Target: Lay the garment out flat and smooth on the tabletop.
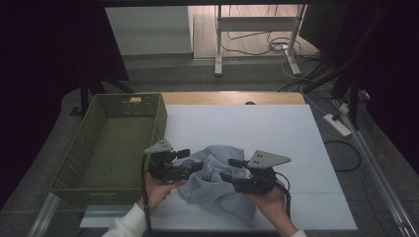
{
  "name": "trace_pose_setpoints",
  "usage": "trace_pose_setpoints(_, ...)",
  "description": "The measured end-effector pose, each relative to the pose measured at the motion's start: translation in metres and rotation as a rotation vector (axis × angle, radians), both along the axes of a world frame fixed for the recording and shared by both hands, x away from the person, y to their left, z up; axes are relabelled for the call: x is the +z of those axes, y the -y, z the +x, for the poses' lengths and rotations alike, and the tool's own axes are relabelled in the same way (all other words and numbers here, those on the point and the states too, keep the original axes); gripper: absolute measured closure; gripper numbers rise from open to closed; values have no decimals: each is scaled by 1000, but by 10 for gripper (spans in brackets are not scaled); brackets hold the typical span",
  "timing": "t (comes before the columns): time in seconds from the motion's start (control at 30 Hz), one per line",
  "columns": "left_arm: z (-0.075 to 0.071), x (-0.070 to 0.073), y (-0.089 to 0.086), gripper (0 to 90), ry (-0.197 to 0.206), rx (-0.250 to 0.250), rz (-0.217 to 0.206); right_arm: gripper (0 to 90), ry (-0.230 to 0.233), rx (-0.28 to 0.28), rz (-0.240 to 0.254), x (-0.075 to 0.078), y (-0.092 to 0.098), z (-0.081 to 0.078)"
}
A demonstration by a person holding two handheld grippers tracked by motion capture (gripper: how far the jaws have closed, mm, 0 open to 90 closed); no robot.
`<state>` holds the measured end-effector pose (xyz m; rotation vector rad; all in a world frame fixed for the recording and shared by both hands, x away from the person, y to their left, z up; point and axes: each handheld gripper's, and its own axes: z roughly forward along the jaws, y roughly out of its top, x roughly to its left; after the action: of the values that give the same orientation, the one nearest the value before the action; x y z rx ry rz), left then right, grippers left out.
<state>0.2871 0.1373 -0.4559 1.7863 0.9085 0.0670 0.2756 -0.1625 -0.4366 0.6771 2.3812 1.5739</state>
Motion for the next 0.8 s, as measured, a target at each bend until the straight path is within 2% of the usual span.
trace_pose_setpoints(0.2, 0, -1, 0, 215, -6, 0, 1, 410, -5, -87, -9, 3, 28, 15)
trace_pose_setpoints(0.43, 1, -2, 2, 214, -11, -12, 8, 401, -60, -190, -29, -13, 58, 31)
trace_pose_setpoints(0.6, 1, -4, 4, 214, -15, -17, 12, 389, -85, -225, -58, -25, 63, 42)
trace_pose_setpoints(0.8, 0, -3, 3, 214, -14, -15, 12, 379, -102, -231, -92, -35, 56, 60)
